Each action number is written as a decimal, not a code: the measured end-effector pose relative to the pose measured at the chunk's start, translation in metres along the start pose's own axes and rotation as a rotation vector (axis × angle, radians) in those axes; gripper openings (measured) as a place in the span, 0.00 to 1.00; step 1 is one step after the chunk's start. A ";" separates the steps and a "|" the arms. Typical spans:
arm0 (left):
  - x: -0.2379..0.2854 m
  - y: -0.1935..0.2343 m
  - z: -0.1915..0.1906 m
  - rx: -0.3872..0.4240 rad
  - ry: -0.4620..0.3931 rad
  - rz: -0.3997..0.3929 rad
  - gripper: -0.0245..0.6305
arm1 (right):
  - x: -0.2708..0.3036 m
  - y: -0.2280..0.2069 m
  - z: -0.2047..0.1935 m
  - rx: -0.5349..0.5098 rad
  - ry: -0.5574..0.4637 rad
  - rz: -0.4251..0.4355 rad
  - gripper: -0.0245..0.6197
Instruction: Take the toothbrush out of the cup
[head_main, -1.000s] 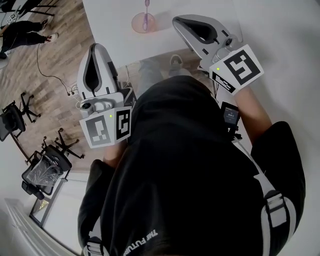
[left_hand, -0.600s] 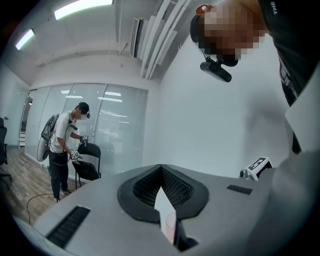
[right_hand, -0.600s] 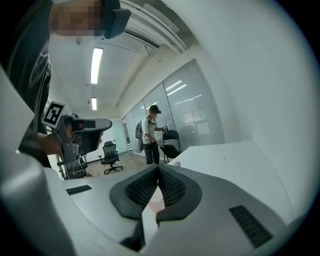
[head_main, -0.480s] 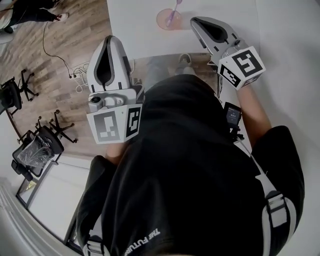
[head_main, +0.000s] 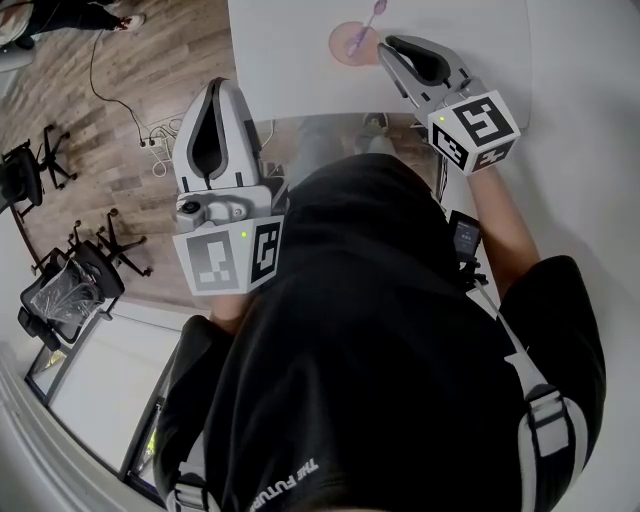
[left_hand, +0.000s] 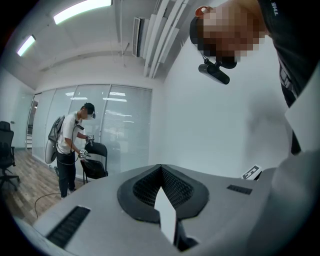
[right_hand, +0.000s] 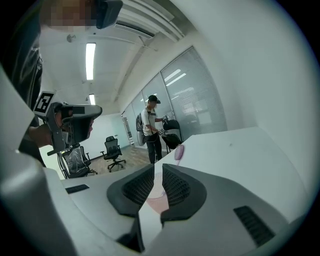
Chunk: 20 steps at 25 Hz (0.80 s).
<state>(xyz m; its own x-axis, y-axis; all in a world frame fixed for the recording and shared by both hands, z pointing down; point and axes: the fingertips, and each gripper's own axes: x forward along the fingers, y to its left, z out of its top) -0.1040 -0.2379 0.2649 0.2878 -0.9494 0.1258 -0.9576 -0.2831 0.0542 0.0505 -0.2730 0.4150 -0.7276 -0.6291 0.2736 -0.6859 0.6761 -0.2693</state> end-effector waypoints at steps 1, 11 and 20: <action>-0.003 0.003 -0.003 -0.010 -0.003 0.013 0.05 | 0.001 0.000 -0.002 -0.002 0.004 -0.003 0.13; 0.000 -0.001 -0.002 -0.001 0.005 -0.006 0.05 | 0.004 -0.008 -0.014 0.003 0.034 -0.032 0.13; -0.005 0.019 0.012 -0.021 -0.001 0.023 0.05 | 0.020 -0.006 -0.006 0.009 0.080 -0.043 0.14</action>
<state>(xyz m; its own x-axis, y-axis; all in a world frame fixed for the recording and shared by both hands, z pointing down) -0.1237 -0.2405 0.2532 0.2661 -0.9556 0.1266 -0.9632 -0.2587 0.0725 0.0401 -0.2874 0.4279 -0.6941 -0.6244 0.3583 -0.7168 0.6454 -0.2639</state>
